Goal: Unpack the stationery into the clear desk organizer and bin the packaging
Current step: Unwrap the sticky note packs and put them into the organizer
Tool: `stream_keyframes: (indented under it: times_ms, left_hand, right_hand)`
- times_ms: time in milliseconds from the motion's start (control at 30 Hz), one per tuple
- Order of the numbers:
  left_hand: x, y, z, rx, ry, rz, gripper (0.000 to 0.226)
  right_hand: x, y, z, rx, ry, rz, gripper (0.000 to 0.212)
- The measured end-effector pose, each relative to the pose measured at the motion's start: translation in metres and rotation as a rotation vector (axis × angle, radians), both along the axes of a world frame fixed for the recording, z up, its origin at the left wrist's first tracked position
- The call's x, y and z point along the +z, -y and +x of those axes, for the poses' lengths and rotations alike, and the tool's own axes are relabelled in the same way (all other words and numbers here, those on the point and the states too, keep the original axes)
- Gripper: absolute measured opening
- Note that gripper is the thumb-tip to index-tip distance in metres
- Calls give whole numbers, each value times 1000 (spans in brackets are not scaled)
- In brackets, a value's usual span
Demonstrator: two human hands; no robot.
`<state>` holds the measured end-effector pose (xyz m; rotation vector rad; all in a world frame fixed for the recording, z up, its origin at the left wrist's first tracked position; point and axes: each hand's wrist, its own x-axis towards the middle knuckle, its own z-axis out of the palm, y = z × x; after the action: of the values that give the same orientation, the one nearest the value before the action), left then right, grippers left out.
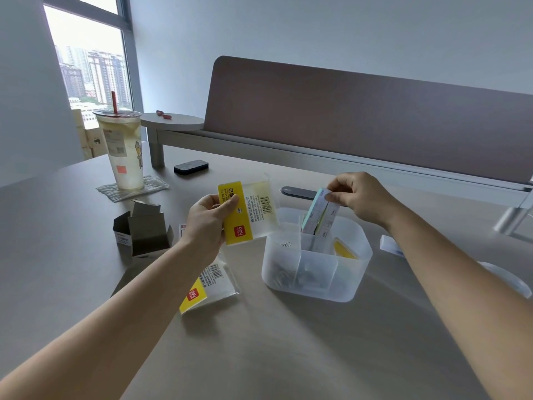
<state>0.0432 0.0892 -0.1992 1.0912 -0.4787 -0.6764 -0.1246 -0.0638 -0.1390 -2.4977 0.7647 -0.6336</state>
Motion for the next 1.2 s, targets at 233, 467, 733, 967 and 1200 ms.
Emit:
stream_keyframes:
  times_ms: [233, 467, 733, 967, 1200]
  left_hand:
    - [-2, 0, -2, 6, 10, 31, 6]
    - [-2, 0, -2, 0, 0, 68, 6]
    - [-1, -26, 5, 129, 146, 198, 34]
    - [-31, -52, 7, 335, 571, 442, 41]
    - [-47, -42, 4, 342, 816, 680, 42]
  right_hand:
    - [-6, 1, -4, 19, -121, 97, 8]
    - [-24, -4, 1, 22, -120, 149, 20]
    - [-34, -53, -32, -19, 94, -16, 35]
    - [-90, -117, -56, 57, 31, -220, 49]
    - [-124, -119, -52, 10, -214, -91, 48]
